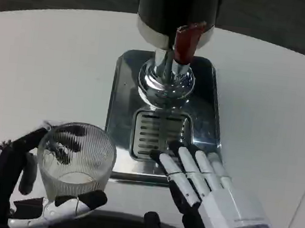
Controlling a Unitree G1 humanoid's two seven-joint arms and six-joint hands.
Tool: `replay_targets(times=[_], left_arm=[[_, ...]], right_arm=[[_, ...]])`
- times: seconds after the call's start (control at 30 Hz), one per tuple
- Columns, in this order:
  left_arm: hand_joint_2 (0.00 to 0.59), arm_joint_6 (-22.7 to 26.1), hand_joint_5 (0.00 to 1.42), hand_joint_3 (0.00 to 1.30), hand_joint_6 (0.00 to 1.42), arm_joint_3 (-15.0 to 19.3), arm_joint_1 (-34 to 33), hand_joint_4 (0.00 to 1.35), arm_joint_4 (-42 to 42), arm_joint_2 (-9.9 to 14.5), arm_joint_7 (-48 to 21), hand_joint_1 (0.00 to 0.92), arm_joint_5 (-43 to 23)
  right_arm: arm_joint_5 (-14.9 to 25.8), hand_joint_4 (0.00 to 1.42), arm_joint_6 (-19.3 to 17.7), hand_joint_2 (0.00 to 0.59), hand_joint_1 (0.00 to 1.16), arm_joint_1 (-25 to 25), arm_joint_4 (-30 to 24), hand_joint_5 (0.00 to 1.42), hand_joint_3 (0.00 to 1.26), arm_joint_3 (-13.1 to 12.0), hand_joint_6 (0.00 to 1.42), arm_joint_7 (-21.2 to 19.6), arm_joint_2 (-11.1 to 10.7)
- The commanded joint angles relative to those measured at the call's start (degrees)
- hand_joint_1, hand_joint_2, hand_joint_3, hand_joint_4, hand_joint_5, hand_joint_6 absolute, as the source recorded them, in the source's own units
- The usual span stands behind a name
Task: Grasp the cup under the faucet to collect the drink, then remove the cup.
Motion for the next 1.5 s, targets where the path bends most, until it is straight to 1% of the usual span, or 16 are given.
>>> replay_targets(times=[0.03,0.13,0.2,0.53,0.8,1.0,1.13,1.23,1.33,1.5], left_arm=[[0.153,0.12,1.21,0.95,1.34,-0.17,0.30,1.05,-1.38,-0.50,-0.11,0.547,-0.24],[0.152,0.23,1.21,0.95,1.34,-0.21,0.34,1.05,-1.42,-0.52,-0.17,0.545,-0.34],[0.152,0.24,1.21,0.95,1.34,-0.26,0.34,1.05,-1.44,-0.54,-0.19,0.544,-0.31],[0.147,0.97,1.21,0.95,1.34,-0.68,-0.64,1.05,-1.16,-0.65,-0.39,0.549,-0.02],[0.146,0.90,1.21,0.95,1.34,-0.40,-5.00,1.05,2.15,0.30,0.29,0.552,0.80],[0.145,0.63,1.21,0.95,1.34,-0.59,-12.36,1.05,8.62,1.14,1.76,0.552,2.50],[0.145,0.15,1.21,0.96,1.34,-1.97,-18.73,1.05,15.49,1.90,3.65,0.552,4.46],[0.145,0.36,1.21,0.96,1.34,-3.32,-23.20,1.05,20.44,1.91,6.44,0.552,6.54],[0.142,1.08,1.21,0.96,1.34,-4.79,-26.46,1.05,24.14,1.35,8.85,0.552,8.29],[0.140,1.00,1.21,0.96,1.34,-8.48,-32.41,1.05,32.15,0.89,13.53,0.552,11.62]], right_arm=[[0.54,0.00,-0.59,0.539,0.34,0.39,-0.60,0.00,0.10,-0.15,0.00,0.42,0.27],[0.53,0.00,-0.47,0.538,0.35,0.71,-0.68,0.00,0.10,-0.19,0.00,0.41,0.42],[0.56,0.00,-0.46,0.550,0.36,0.89,-0.71,0.00,0.11,-0.19,0.00,0.40,0.46],[0.94,0.00,-0.07,0.549,0.37,1.72,-1.05,0.00,0.11,-0.61,0.00,0.58,0.76],[0.69,0.00,0.49,0.547,0.39,2.15,-1.11,0.00,0.10,-1.35,0.00,0.48,1.84],[0.85,0.00,0.57,0.546,0.41,3.33,-1.24,0.00,0.09,-1.93,0.00,0.09,2.72],[0.90,0.00,0.48,0.543,0.41,4.07,-1.90,0.00,0.09,-2.40,0.00,-0.09,3.10],[0.80,0.00,0.77,0.541,0.41,4.97,-3.03,0.00,0.09,-2.81,0.00,-0.04,3.60],[0.65,0.01,1.00,0.540,0.41,6.03,-3.64,0.00,0.10,-2.96,0.00,-0.12,4.16],[0.21,0.03,1.12,0.534,0.42,7.37,-4.46,0.00,0.10,-3.22,0.00,-0.43,5.08]])
